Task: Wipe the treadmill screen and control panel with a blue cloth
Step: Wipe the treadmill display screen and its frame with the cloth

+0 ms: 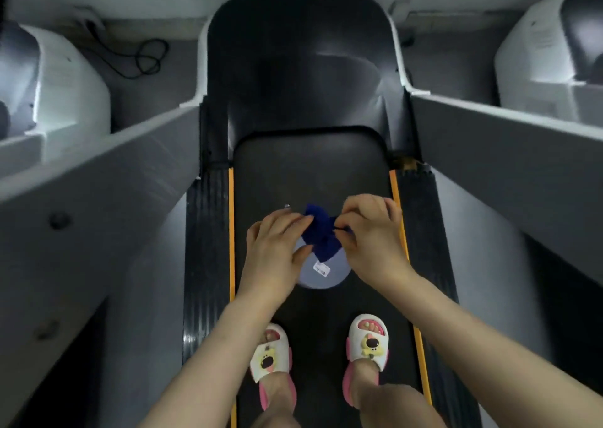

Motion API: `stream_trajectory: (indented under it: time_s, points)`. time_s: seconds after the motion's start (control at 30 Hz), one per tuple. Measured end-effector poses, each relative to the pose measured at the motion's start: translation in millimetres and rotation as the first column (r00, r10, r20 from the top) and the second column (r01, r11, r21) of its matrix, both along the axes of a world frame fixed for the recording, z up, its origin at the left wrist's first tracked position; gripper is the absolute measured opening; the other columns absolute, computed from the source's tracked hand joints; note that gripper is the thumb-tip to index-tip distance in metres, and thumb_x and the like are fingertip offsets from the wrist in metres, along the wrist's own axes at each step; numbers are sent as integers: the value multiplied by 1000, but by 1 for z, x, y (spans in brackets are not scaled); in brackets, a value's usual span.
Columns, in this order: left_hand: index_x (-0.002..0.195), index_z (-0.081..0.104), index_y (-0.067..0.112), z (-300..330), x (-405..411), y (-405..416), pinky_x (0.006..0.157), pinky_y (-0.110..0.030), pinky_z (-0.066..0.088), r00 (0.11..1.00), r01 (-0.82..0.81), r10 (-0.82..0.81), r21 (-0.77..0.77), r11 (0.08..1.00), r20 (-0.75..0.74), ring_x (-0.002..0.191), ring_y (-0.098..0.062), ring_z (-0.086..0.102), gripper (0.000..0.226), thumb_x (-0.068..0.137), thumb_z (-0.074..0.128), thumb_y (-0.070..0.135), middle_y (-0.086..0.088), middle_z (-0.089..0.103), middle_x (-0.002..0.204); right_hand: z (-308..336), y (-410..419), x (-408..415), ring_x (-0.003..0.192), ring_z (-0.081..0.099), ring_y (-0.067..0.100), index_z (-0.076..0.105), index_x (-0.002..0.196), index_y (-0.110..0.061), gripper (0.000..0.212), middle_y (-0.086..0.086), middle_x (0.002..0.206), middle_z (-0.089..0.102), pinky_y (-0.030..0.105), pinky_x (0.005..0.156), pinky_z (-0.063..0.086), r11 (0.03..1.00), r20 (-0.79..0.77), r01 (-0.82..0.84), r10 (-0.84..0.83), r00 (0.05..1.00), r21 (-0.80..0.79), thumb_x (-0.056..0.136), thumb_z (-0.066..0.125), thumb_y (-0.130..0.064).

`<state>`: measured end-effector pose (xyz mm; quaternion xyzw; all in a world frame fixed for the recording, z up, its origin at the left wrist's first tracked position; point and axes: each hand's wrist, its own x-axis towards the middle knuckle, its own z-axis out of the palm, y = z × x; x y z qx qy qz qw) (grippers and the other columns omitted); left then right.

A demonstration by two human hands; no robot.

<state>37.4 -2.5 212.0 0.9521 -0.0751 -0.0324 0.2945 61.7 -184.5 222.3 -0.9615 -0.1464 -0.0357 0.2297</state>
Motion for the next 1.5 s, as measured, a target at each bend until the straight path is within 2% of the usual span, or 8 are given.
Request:
stream_trajectory:
  time_s: [0.3, 0.47, 0.57, 0.7, 0.8, 1.17, 1.3, 1.5]
  points:
    - [125, 67, 15, 260, 33, 8, 104, -24, 20, 951, 44, -17, -81, 996, 308, 129, -11, 42, 45, 82, 76, 16, 3, 70, 120, 259, 6, 27, 101, 51, 16, 71, 83, -11, 9, 1, 98, 59, 23, 100, 20, 971, 318, -45, -33, 947, 235, 78, 76, -8]
    - [134, 61, 22, 393, 53, 8, 108, -11, 16, 907, 36, 18, -120, 992, 421, 127, 1, 41, 55, 81, 75, 20, 27, 60, 116, 387, 2, 46, 106, 51, 17, 71, 85, -14, 14, 0, 104, 58, 25, 103, 22, 945, 410, -93, -46, 911, 312, 84, 63, -25]
    - [127, 67, 24, 466, 68, 3, 103, -22, 30, 834, 61, 22, -131, 989, 552, 119, 4, 45, 52, 76, 75, 20, 42, 46, 113, 456, 0, 58, 109, 51, 14, 72, 85, -15, 10, -3, 106, 58, 27, 104, 25, 927, 502, -153, -43, 864, 342, 83, 67, -24]
    - [110, 70, 40, 552, 84, -5, 97, -34, 50, 845, 66, 101, -289, 955, 526, 112, -9, 58, 38, 80, 76, 18, 25, 59, 112, 537, -7, 75, 105, 53, 12, 72, 84, -15, 5, -6, 105, 57, 38, 99, 35, 878, 575, -211, -86, 814, 429, 80, 73, -19]
    - [99, 71, 38, 611, 96, -16, 86, -22, 56, 840, 82, 139, -376, 923, 525, 98, -7, 66, 36, 81, 79, 8, 11, 64, 107, 591, -16, 88, 105, 54, 12, 73, 85, -13, 6, -4, 105, 59, 46, 94, 42, 857, 621, -257, -90, 778, 446, 79, 74, -14]
    - [96, 77, 17, 688, 126, -57, 72, -12, 53, 886, 46, 250, -611, 790, 390, 87, -5, 70, 16, 86, 76, 5, -1, 72, 103, 620, -37, 128, 138, 43, 11, 45, 145, -30, 56, -12, 146, 49, 51, 110, 41, 698, 502, -401, 68, 862, 594, 91, 55, -39]
    - [96, 76, 17, 690, 146, -58, 72, -15, 55, 902, 14, 266, -641, 768, 339, 86, -6, 72, 15, 88, 74, 6, 1, 74, 99, 622, -33, 149, 128, 51, 4, 36, 147, -40, 56, -34, 136, 49, 50, 107, 44, 695, 518, -431, 99, 850, 575, 94, 52, -34]
    - [100, 78, 26, 692, 197, -33, 85, -17, 54, 897, 30, 215, -537, 843, 387, 95, -1, 69, 21, 90, 72, 8, 7, 71, 107, 629, -21, 202, 98, 60, 6, 48, 141, -32, 52, -8, 110, 59, 18, 84, 50, 704, 594, -426, 6, 804, 569, 93, 56, -13]
